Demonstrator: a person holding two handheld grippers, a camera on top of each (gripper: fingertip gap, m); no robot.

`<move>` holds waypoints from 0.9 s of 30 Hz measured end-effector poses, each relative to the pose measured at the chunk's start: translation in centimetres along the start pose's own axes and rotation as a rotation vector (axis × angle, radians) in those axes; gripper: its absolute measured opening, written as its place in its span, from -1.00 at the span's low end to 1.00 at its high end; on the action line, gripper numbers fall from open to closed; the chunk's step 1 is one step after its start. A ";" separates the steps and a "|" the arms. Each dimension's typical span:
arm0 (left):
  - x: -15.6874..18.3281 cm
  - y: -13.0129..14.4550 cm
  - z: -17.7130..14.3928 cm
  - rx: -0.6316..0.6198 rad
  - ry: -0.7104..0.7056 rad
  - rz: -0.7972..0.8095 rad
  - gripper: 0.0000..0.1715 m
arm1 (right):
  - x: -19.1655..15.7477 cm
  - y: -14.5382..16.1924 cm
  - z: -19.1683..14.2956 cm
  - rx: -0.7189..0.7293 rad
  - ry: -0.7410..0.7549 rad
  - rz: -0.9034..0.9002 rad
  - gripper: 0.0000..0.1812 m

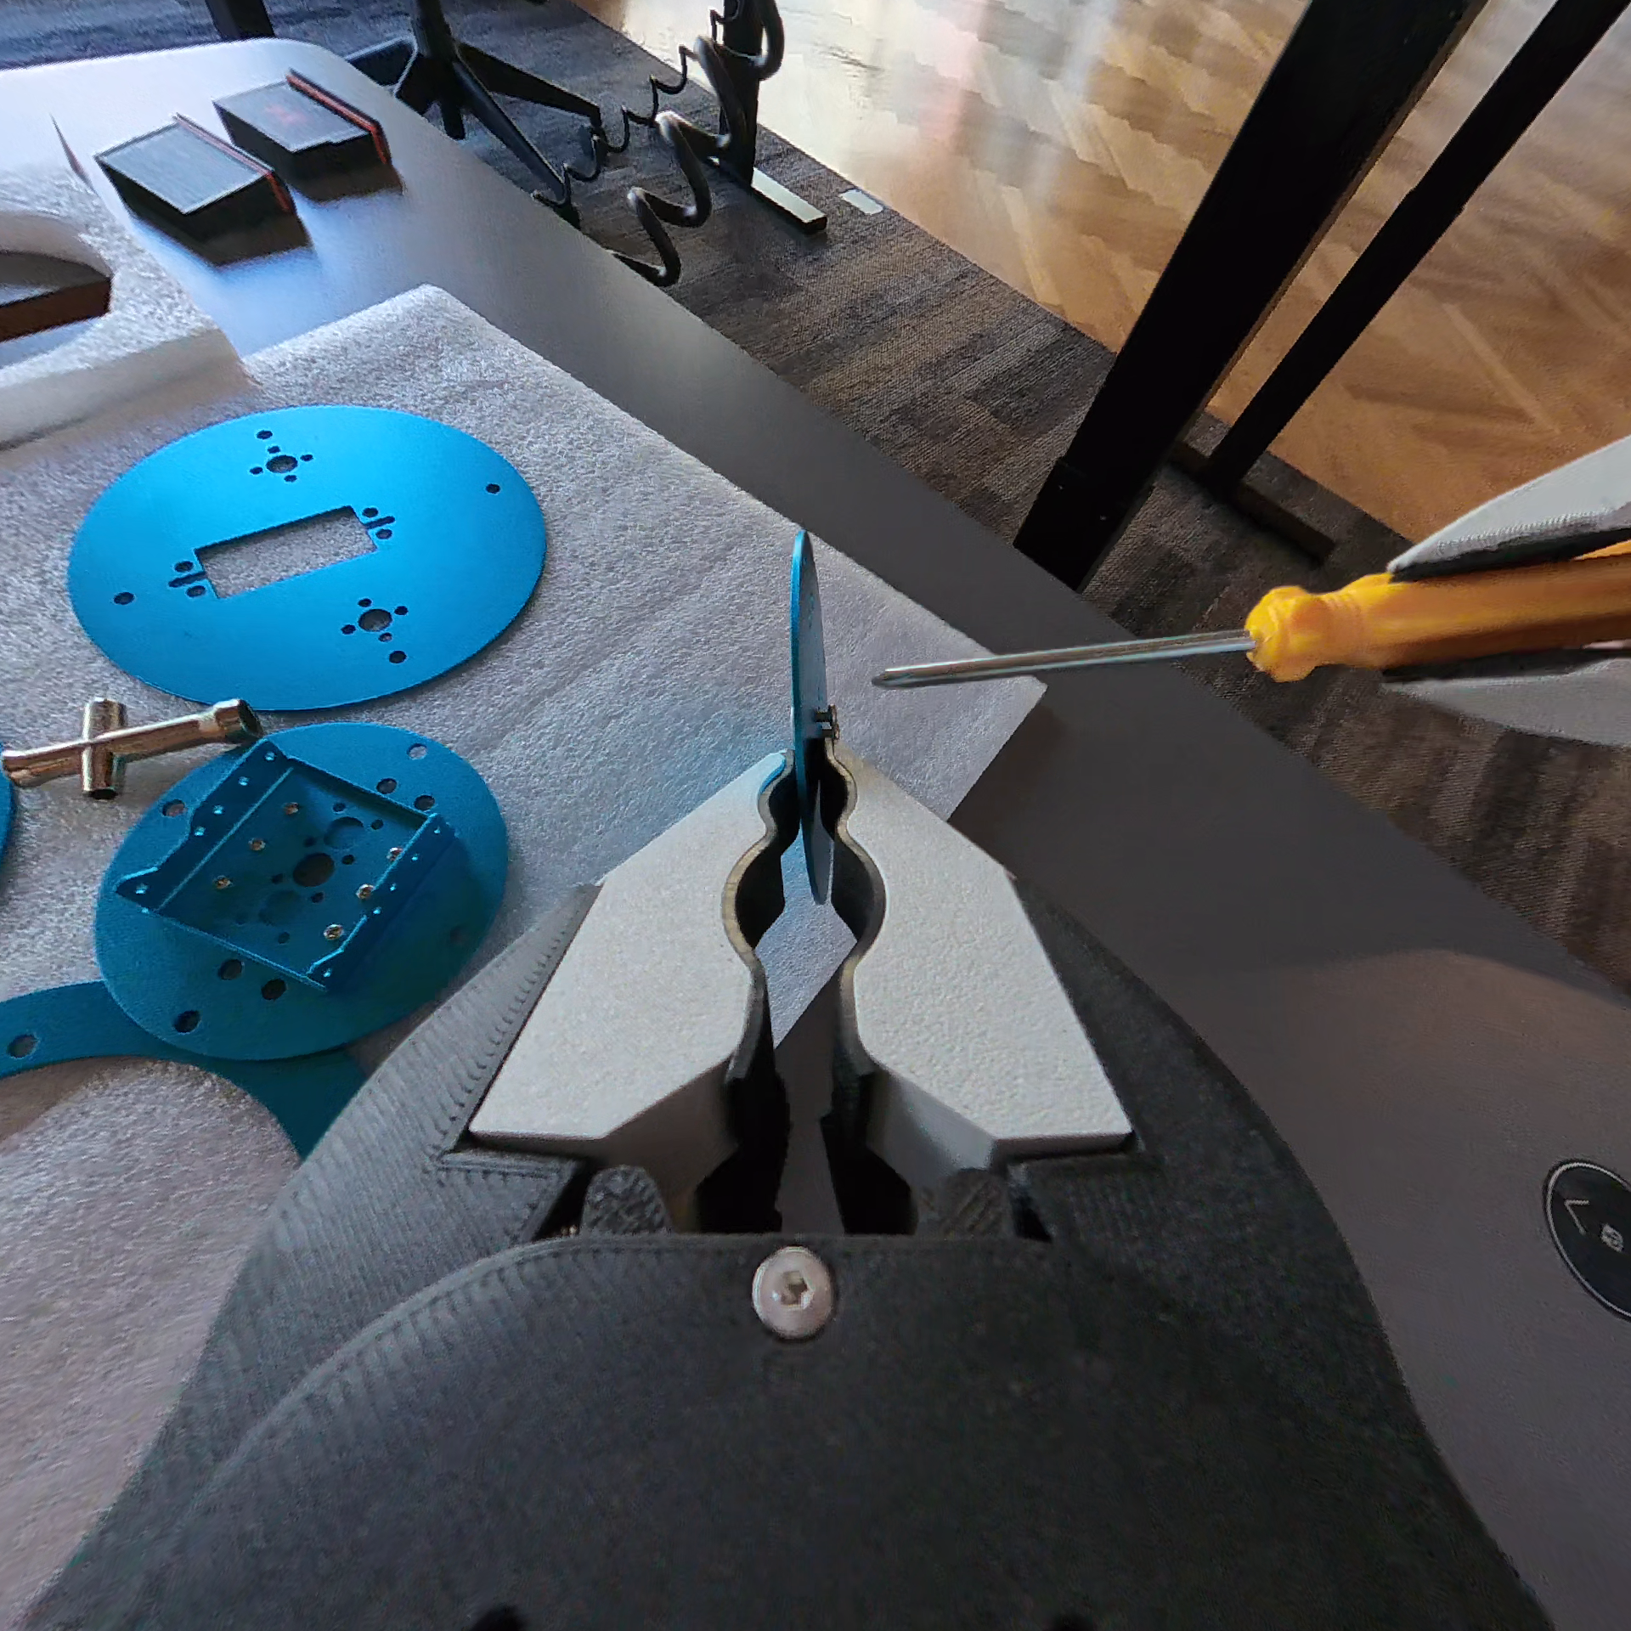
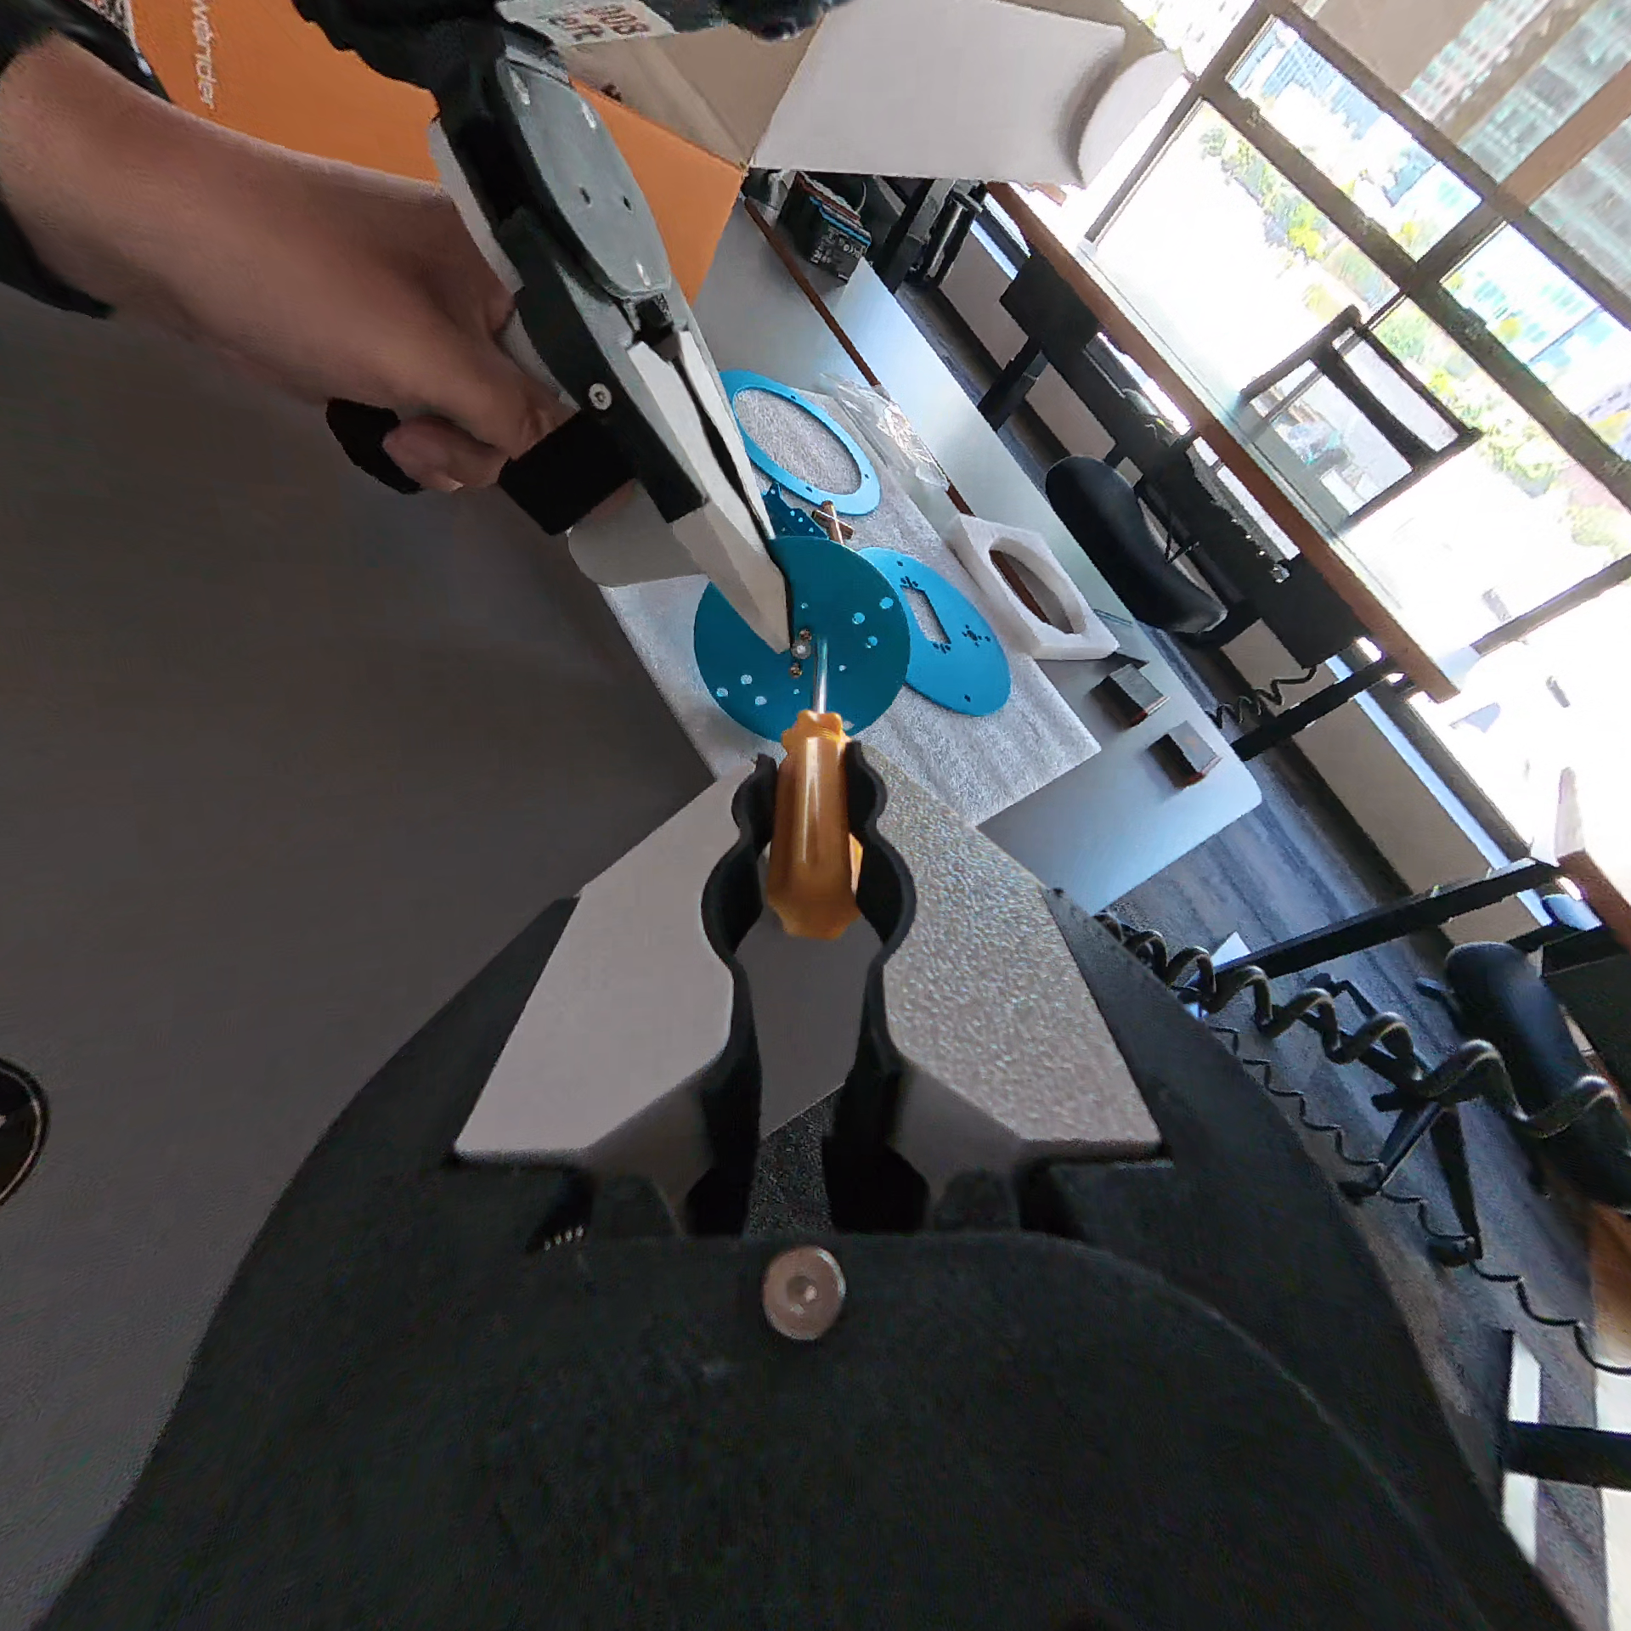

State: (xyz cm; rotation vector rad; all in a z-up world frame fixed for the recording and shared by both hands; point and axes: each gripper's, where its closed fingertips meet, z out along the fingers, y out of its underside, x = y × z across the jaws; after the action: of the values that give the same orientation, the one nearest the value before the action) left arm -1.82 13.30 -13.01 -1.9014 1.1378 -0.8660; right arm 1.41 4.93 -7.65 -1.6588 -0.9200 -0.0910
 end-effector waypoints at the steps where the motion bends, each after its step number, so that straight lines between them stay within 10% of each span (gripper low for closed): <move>1: 0.0 0.0 0.0 0.001 0.007 -0.014 -0.97 | -0.1 0.0 0.2 -0.003 0.003 -0.021 -0.84; 27: -0.2 0.2 -0.1 -0.005 0.027 -0.048 -0.97 | -0.4 0.1 1.4 -0.015 -0.022 -0.074 -0.84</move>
State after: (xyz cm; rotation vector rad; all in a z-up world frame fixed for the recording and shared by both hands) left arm -2.06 13.43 -13.14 -1.9331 1.1151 -0.9183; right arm 0.63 5.87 -8.42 -1.6428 -0.9997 -0.1300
